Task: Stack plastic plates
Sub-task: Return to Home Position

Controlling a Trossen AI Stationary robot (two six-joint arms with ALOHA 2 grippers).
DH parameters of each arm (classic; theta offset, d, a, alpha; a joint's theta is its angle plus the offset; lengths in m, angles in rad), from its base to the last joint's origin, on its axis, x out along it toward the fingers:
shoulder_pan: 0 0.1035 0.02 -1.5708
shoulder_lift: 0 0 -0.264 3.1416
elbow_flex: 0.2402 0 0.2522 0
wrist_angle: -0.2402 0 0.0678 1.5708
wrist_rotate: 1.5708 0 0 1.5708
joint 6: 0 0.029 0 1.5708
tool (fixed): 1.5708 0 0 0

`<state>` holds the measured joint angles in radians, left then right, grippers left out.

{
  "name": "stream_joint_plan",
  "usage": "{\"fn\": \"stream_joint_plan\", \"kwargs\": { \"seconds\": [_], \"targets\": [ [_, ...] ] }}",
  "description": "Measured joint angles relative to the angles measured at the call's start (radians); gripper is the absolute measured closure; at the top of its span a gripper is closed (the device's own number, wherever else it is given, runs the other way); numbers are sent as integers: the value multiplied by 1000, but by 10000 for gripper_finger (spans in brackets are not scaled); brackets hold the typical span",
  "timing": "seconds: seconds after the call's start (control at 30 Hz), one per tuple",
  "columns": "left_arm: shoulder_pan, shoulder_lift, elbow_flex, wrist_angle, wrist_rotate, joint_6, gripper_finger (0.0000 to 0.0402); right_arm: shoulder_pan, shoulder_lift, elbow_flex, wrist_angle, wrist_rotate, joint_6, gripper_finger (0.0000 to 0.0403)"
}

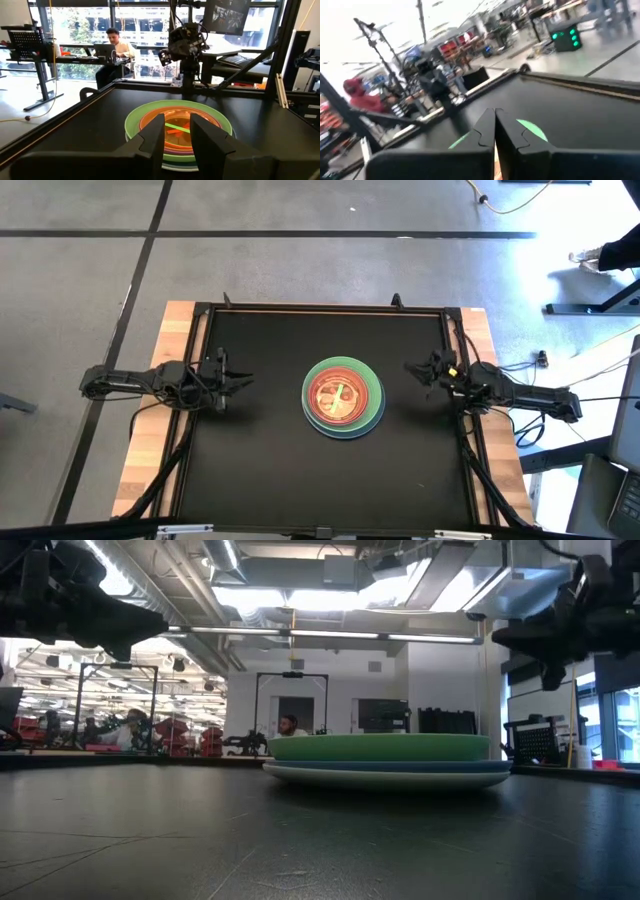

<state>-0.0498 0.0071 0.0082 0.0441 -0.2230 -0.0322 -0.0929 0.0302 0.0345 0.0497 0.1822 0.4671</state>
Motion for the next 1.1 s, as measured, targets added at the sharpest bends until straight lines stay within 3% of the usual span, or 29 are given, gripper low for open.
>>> {"fn": "stream_joint_plan", "kwargs": {
  "seconds": [0.23,1.1],
  "targets": [
    [0,0,0,0,-1,0,317,0,2,2,-81,7,-1,402],
    [0,0,0,0,0,-1,317,1,2,2,-85,8,-1,402]
  ]
}}
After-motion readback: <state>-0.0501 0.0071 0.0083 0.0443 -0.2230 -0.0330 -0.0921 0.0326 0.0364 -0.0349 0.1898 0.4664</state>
